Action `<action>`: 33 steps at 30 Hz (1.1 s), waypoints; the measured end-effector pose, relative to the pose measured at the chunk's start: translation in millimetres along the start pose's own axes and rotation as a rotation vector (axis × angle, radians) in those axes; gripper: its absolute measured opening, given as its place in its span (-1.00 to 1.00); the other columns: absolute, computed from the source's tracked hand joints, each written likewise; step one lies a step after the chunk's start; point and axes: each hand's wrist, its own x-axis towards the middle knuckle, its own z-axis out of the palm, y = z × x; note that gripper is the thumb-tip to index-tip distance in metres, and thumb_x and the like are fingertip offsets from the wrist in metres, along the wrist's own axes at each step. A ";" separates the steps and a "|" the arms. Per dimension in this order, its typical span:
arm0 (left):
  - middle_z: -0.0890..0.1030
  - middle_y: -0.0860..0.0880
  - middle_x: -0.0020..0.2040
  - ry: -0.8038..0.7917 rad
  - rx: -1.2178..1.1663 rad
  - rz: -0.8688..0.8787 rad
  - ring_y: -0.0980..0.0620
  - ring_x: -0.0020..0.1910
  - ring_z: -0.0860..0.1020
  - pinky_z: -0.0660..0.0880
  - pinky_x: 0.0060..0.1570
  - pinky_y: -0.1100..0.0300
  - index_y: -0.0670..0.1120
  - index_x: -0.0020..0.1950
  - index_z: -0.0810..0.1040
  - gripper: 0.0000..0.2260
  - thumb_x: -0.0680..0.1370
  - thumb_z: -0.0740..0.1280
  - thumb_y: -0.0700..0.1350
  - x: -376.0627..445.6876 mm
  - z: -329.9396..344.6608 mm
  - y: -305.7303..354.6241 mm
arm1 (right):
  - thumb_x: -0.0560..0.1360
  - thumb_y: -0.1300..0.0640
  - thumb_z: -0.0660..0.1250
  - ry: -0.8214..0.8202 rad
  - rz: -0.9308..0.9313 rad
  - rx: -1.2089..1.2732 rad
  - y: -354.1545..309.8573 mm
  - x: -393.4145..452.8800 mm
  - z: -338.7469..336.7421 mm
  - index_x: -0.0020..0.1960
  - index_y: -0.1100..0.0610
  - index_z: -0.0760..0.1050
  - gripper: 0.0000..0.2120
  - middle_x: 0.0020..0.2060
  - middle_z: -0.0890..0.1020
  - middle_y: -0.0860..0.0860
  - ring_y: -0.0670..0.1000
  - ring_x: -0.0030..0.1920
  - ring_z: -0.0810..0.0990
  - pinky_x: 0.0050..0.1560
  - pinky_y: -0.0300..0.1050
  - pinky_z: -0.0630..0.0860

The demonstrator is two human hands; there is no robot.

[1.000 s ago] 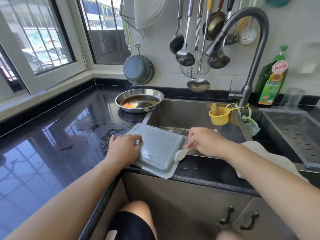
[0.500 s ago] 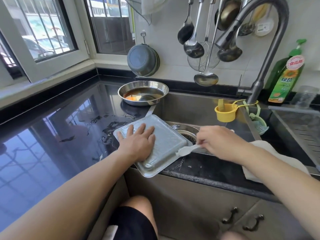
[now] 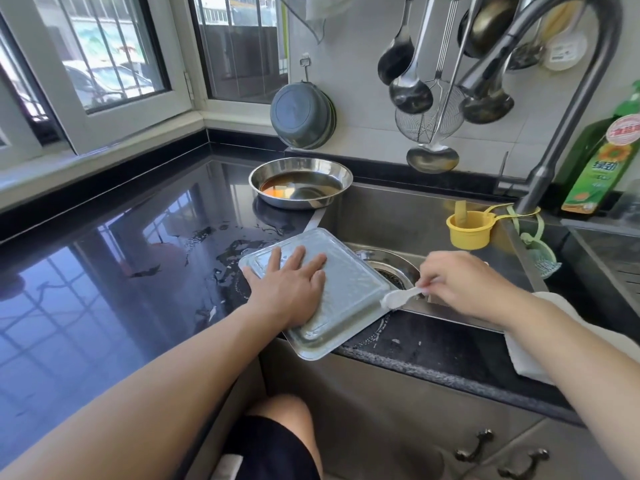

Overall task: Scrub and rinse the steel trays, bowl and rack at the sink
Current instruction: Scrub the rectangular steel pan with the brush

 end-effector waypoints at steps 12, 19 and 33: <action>-0.10 0.14 0.71 -0.007 0.011 0.022 -0.12 0.68 -0.21 -0.22 0.44 -0.56 0.37 0.64 -0.04 -0.53 0.71 -0.20 0.21 -1.4 -2.1 0.5 | 0.48 0.23 0.48 0.030 0.002 0.026 3.3 -5.8 5.0 -0.22 0.01 0.63 -0.83 -0.20 0.55 -0.18 0.01 -0.06 0.60 -0.08 -0.04 0.50; -0.10 0.15 0.71 -0.004 0.016 0.019 -0.10 0.68 -0.19 -0.22 0.44 -0.55 0.37 0.64 -0.05 -0.53 0.71 -0.19 0.21 0.2 0.2 0.2 | 0.51 0.22 0.43 -0.019 -0.293 0.041 -66.1 -11.7 29.6 -0.13 0.01 0.60 -0.88 -0.12 0.57 -0.13 0.06 -0.13 0.60 -0.14 -0.02 0.53; -0.12 0.23 0.69 -0.079 0.083 0.215 0.03 0.68 -0.21 -0.18 0.51 -0.45 0.48 0.59 -0.09 -0.55 0.69 -0.18 0.32 11.5 -9.9 -19.1 | 0.61 0.12 0.33 0.017 0.243 0.141 -11.2 -48.6 -14.7 -0.05 -0.05 0.54 -0.91 -0.16 0.58 -0.10 0.00 -0.12 0.55 -0.09 -0.08 0.48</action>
